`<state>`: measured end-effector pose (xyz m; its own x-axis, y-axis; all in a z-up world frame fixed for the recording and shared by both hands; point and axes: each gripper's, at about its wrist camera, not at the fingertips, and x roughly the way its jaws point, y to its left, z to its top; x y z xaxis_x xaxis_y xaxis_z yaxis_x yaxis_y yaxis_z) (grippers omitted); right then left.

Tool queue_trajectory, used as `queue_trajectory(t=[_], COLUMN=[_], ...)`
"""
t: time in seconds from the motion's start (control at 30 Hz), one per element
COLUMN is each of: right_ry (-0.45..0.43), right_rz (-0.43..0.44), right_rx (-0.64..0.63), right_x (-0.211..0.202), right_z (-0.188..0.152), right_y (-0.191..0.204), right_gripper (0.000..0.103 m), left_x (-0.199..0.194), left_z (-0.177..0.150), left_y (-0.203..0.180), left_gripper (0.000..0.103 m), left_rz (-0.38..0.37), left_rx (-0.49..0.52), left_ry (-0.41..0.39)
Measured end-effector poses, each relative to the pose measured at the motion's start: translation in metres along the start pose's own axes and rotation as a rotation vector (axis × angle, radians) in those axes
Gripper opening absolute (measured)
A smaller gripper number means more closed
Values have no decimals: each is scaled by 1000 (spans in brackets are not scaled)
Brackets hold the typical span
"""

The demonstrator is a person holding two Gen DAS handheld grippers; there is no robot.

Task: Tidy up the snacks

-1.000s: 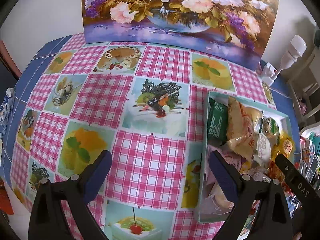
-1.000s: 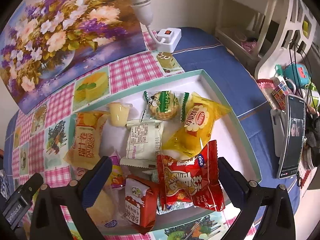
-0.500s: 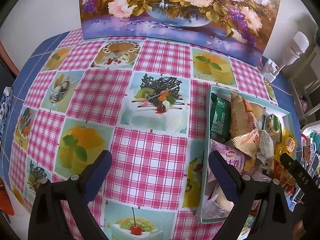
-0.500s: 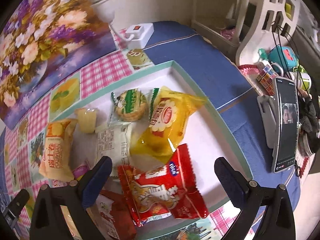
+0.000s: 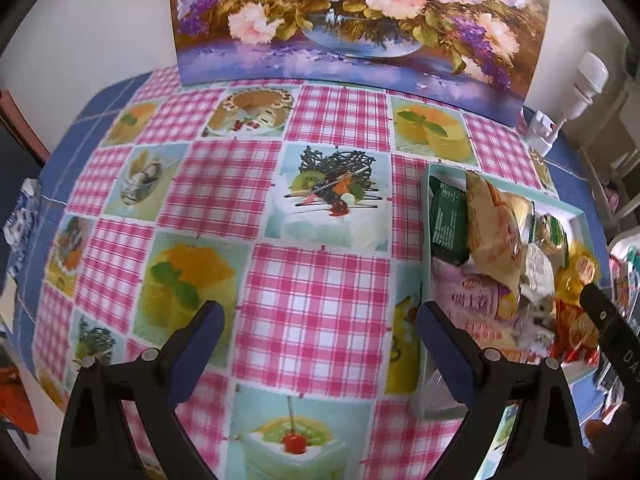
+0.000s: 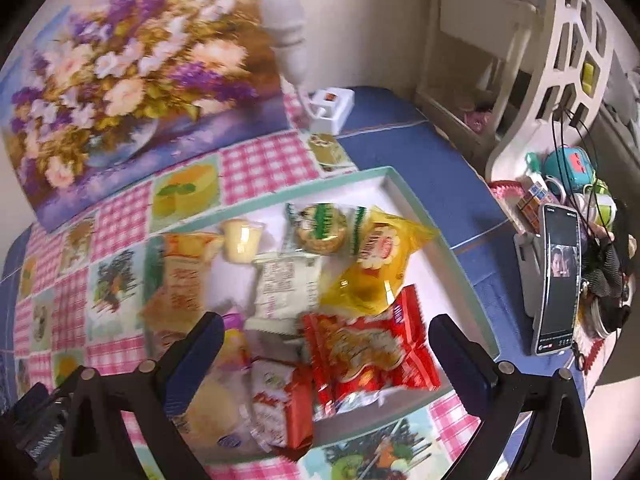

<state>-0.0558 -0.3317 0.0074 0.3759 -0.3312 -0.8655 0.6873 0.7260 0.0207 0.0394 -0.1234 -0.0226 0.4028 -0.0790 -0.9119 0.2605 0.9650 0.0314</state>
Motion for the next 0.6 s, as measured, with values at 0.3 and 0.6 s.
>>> queue_trajectory(t=[0.3,0.6], right_ry=[5,14], right_rz=[66,72], right_rx=[-35,-82], right_x=[-25,-36], right_z=[-33,-59], right_y=[19,28], right_gripper=[103,103], left_x=[-22,-33], left_z=[-21,-46], left_y=[24,44], left_gripper=[97,97], left_rz=[28,53], left_rx=[-20,-34], left_ry=[-18,-15])
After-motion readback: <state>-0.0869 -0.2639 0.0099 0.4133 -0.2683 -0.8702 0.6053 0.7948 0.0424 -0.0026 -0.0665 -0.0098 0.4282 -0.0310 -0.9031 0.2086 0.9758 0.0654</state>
